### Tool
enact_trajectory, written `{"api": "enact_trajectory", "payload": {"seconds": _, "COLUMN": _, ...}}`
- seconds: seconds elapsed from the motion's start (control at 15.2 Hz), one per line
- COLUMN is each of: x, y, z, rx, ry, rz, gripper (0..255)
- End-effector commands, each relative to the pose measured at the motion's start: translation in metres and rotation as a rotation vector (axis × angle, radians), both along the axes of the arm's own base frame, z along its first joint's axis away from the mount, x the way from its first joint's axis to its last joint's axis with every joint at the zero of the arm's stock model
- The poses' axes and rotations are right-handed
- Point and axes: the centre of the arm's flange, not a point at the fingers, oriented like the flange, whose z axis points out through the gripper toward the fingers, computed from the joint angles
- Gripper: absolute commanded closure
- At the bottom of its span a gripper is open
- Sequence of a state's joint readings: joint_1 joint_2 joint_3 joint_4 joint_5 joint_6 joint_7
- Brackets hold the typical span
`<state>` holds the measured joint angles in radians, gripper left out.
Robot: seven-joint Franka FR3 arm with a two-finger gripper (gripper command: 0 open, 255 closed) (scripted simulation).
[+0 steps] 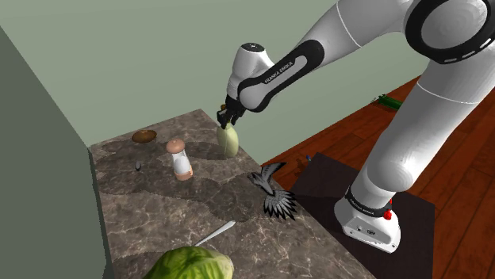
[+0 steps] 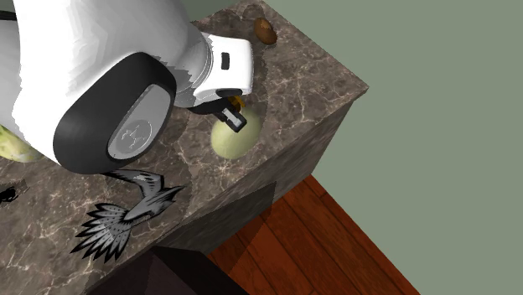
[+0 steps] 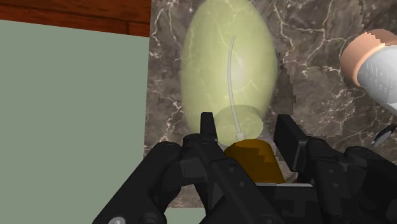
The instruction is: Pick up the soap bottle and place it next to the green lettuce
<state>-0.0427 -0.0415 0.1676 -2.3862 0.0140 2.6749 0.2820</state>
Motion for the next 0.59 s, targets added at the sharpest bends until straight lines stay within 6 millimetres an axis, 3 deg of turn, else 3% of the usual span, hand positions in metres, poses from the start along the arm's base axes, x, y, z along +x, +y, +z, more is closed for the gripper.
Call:
{"api": "enact_trajectory", "payload": {"seconds": 0.0, "x": 0.000, "y": 0.000, "z": 0.000, "rx": 0.000, "ry": 0.000, "rz": 0.000, "gripper": 255}}
{"api": "enact_trajectory", "payload": {"seconds": 0.26, "x": 0.000, "y": 0.000, "z": 0.000, "rx": 0.000, "ry": 0.000, "rz": 0.000, "gripper": 255}}
{"api": "enact_trajectory", "payload": {"seconds": 0.53, "x": 0.000, "y": 0.000, "z": 0.021, "rx": 0.000, "ry": 0.000, "rz": 0.000, "gripper": 255}}
